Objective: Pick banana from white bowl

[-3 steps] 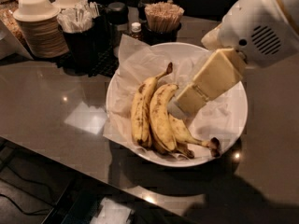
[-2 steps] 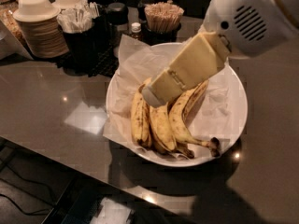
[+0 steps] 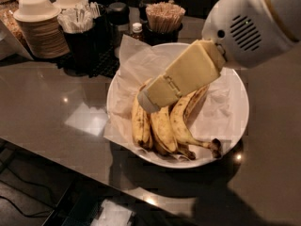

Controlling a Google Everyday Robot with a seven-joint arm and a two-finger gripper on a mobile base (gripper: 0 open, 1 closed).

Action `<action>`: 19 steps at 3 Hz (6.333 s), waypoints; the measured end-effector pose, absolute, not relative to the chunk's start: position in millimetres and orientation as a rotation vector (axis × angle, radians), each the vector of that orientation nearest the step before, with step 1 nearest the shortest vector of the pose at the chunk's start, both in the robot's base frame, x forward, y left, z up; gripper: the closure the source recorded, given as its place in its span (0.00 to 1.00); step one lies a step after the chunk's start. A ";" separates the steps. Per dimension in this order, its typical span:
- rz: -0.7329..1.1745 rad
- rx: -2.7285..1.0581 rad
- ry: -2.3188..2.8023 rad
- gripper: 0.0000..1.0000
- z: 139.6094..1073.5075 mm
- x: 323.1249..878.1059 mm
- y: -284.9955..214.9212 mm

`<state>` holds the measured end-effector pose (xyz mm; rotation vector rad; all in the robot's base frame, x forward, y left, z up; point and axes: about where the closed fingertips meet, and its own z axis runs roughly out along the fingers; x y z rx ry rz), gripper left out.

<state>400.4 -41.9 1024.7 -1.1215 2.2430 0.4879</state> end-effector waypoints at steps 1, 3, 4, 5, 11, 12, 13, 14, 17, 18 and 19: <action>0.541 -1.091 2.272 0.00 997.0 396.6 -43.1; 0.592 -1.053 2.345 0.00 946.8 393.7 -45.5; 0.589 -1.021 2.389 0.00 926.1 396.9 -49.5; 0.574 -0.955 2.475 0.00 887.8 392.7 -64.6; 0.295 -1.048 2.528 0.36 931.9 354.9 -94.0; 0.235 -1.168 2.514 0.38 946.7 357.0 -87.9; 0.223 -1.268 2.514 0.40 942.2 372.1 -83.5; 0.237 -1.333 2.551 0.40 924.7 386.6 -87.3; 0.226 -1.385 2.636 0.39 905.2 386.7 -118.7; 0.253 -1.434 2.620 0.40 899.5 385.1 -113.9; 0.298 -1.467 2.604 0.40 891.6 383.4 -108.3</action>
Offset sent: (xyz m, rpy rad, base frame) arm -0.0089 -0.0067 -0.0987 0.0585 0.1655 -0.0358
